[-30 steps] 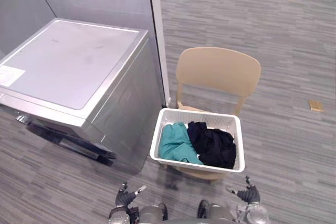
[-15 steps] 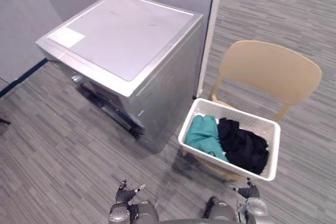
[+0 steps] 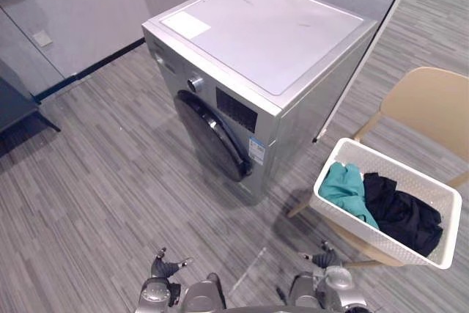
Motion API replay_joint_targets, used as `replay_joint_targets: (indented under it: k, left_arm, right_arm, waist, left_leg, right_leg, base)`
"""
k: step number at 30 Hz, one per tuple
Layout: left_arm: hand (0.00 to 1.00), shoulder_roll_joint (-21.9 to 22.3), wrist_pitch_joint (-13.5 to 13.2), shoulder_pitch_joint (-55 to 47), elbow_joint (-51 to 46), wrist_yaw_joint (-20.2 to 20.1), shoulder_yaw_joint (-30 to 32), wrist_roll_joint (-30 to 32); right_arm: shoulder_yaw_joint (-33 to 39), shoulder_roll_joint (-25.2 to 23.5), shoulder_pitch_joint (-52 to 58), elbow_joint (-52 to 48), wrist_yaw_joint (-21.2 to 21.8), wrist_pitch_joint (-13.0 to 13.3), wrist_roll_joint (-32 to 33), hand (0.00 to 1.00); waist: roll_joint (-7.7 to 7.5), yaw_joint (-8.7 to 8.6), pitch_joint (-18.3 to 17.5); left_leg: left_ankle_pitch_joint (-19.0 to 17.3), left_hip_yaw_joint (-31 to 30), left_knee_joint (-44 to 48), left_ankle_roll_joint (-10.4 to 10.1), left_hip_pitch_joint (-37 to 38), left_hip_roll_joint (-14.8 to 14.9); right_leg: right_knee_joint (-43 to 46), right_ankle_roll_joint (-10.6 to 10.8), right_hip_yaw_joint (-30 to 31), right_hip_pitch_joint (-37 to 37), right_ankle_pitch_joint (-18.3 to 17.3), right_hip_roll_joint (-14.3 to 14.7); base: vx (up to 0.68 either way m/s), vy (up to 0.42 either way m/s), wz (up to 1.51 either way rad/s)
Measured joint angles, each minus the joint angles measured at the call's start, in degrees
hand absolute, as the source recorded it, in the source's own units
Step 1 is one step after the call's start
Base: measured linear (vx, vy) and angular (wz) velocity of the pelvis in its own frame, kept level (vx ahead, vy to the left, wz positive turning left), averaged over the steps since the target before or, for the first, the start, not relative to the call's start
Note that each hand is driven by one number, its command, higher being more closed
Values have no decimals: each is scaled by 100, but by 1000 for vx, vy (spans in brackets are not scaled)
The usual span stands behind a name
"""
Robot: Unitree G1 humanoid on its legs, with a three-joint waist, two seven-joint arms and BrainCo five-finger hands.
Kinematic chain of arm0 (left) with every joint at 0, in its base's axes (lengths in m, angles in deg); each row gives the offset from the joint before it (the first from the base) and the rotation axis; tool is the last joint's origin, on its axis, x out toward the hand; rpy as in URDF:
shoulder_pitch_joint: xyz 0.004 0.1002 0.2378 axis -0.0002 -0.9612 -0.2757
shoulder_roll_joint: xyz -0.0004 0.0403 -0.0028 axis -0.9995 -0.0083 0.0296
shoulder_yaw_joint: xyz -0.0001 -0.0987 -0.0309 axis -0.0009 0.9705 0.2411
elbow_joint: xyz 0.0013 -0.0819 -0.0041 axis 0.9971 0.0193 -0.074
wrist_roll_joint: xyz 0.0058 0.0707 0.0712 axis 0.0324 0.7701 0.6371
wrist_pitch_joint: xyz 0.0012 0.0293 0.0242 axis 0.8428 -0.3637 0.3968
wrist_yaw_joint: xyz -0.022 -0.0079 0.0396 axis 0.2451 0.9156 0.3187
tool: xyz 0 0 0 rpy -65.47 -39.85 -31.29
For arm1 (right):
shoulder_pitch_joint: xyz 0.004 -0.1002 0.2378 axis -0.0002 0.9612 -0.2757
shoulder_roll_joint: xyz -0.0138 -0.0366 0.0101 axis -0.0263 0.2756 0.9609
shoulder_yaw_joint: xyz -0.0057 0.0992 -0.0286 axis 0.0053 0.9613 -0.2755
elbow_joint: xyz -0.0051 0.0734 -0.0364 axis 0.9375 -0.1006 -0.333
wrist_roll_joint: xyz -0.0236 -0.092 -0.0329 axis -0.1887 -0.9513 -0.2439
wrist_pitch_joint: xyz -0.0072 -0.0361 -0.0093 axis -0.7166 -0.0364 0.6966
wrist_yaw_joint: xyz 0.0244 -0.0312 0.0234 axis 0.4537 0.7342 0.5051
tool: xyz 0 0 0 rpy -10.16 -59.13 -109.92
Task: Pick up the laundry basket with both hands and put the clothes into the washing machine.
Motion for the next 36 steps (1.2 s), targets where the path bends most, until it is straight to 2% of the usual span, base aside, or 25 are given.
replay_joint_targets:
  k: [3, 4, 6, 7, 8, 11, 13, 14, 19, 21, 23, 25, 27, 28, 31, 33, 34, 36]
  left_arm:
    - [0, 41, -17, 6, -23, 5, -1, -5]
    - [0, 53, -29, 4, -75, 11, -1, -7]
    - [0, 55, -28, -16, -77, 12, 3, -16]
    - [0, 62, -26, -59, -132, 16, 12, -33]
    - [0, 72, -37, -75, -216, 15, 4, -32]
    - [0, 94, -46, -91, -281, 16, 3, -28]
    - [0, 120, -57, -82, -286, 19, 3, -23]
    - [0, 151, -70, -72, -305, 20, 3, -23]
    - [0, 155, -134, -72, -480, 56, 1, -22]
    - [0, 123, -148, -74, -605, 137, -7, -23]
    - [0, 69, -151, -80, -655, 146, -10, -29]
    - [0, -8, -154, -94, -686, 146, -10, -42]
    - [0, -42, -155, -92, -727, 147, -9, -95]
    - [0, -44, -180, -93, -858, 153, -12, -203]
    - [0, -50, -231, -86, -958, 166, -18, -284]
    - [0, -55, -281, -27, -978, 204, -69, -304]
    - [0, -65, -298, 6, -1007, 242, -132, -344]
    - [0, -66, -351, 50, -1100, 248, -197, -424]
  right_arm:
    - [-190, 2, -23, -228, 0, -1, 9, 0]
    - [-226, 16, -125, -315, -12, 3, 8, 0]
    - [-241, 12, -213, -410, -12, 5, 8, 0]
    - [-288, 12, -327, -515, -13, 16, 8, 0]
    - [-353, 25, -448, -629, -19, 27, 8, 0]
    - [-483, 29, -833, -684, -30, 113, 8, 0]
    - [-492, 13, -1017, -826, -108, 118, 9, 0]
    - [-487, 46, -1117, -972, -184, 132, 6, 0]
    - [-340, 380, -1747, -1077, -417, 130, 12, 0]
    - [-138, 705, -2243, -1068, -520, 129, 108, 0]
    - [49, 1006, -2673, -1004, -601, 124, 199, 0]
    - [25, 1178, -3185, -751, -625, 115, 348, 0]
    - [19, 1327, -3692, -439, -638, 105, 476, 0]
    - [15, 1498, -4049, -254, -639, 101, 587, 0]
    - [15, 1607, -4441, -46, -647, 94, 712, 0]
    - [11, 1708, -4740, 118, -663, 89, 803, 0]
    - [12, 1771, -4795, 134, -681, 83, 847, 0]
    - [-32, 1834, -5014, 299, -770, 55, 987, 0]
  waist:
    - [11, 7, -5]
    - [11, 57, -5]
    - [11, 86, -6]
    - [10, 119, -8]
    - [13, 224, -8]
    - [34, 278, -9]
    - [86, 318, 10]
    - [165, 355, 52]
    - [438, 417, 232]
    - [555, 566, 438]
    - [569, 557, 569]
    - [563, 575, 709]
    - [566, 636, 809]
    - [576, 722, 900]
    - [574, 724, 970]
    - [588, 771, 1028]
    - [583, 846, 1039]
    - [591, 860, 1105]
  left_leg:
    - [312, -369, -240, -53, -92, 9]
    - [576, -508, -426, -15, -140, 7]
    - [716, -559, -505, 44, -171, 4]
    - [847, -611, -602, 37, -180, 3]
    - [938, -620, -661, 96, -203, 0]
    - [1067, -622, -769, 122, -249, 1]
    - [1097, -628, -781, 120, -336, -5]
    - [1102, -641, -790, 120, -420, -14]
    - [1443, -803, -849, 95, -960, -101]
    - [1480, -825, -951, 93, -1040, -130]
    - [1578, -920, -976, 164, -1196, -247]
    - [1594, -935, -1000, 229, -1350, -310]
    - [1618, -936, -1015, 261, -1508, -314]
    - [1709, -938, -1019, 295, -1618, -346]
    - [1816, -963, -1105, 276, -1722, -386]
    - [1891, -974, -1167, 232, -1802, -405]
    - [1900, -975, -1182, 228, -1833, -408]
    - [1918, -1065, -1183, 213, -1881, -429]
  right_leg:
    - [16, -8, -489, 110, -3, -17]
    - [-66, -26, -721, 252, 7, -5]
    - [-160, -47, -866, 368, 20, 20]
    - [-268, -65, -985, 476, 31, 51]
    - [-330, -99, -1046, 508, 51, 72]
    - [-493, -147, -1137, 571, 87, 124]
    - [-513, -146, -1182, 535, 88, 131]
    - [-562, -144, -1219, 512, 89, 140]
    - [-458, -155, -1320, 82, 118, 111]
    - [-88, -183, -1297, -203, -40, 16]
    - [280, -185, -1274, -476, -229, -129]
    - [538, -188, -1243, -735, -275, -233]
    - [677, -188, -1148, -980, -273, -272]
    - [775, -173, -1078, -1148, -229, -304]
    - [849, -166, -1074, -1295, -220, -357]
    - [873, -144, -1063, -1412, -197, -382]
    - [875, -144, -1045, -1463, -190, -382]
    - [873, -141, -1070, -1471, -187, -383]
  base:
    - [58, -163, 96]
    - [49, -108, 111]
    - [50, -85, 94]
    - [30, -59, 75]
    - [19, -51, 55]
    - [-29, -18, 31]
    - [-54, 20, 26]
    - [-90, 48, 26]
    - [-147, 52, 36]
    - [-201, 24, 14]
    - [-195, 4, 27]
    - [-203, -9, 16]
    - [-138, -43, 0]
    - [-91, -65, 3]
    - [-32, -50, 9]
    - [12, -65, 1]
    - [23, -71, 3]
    - [27, -77, 13]
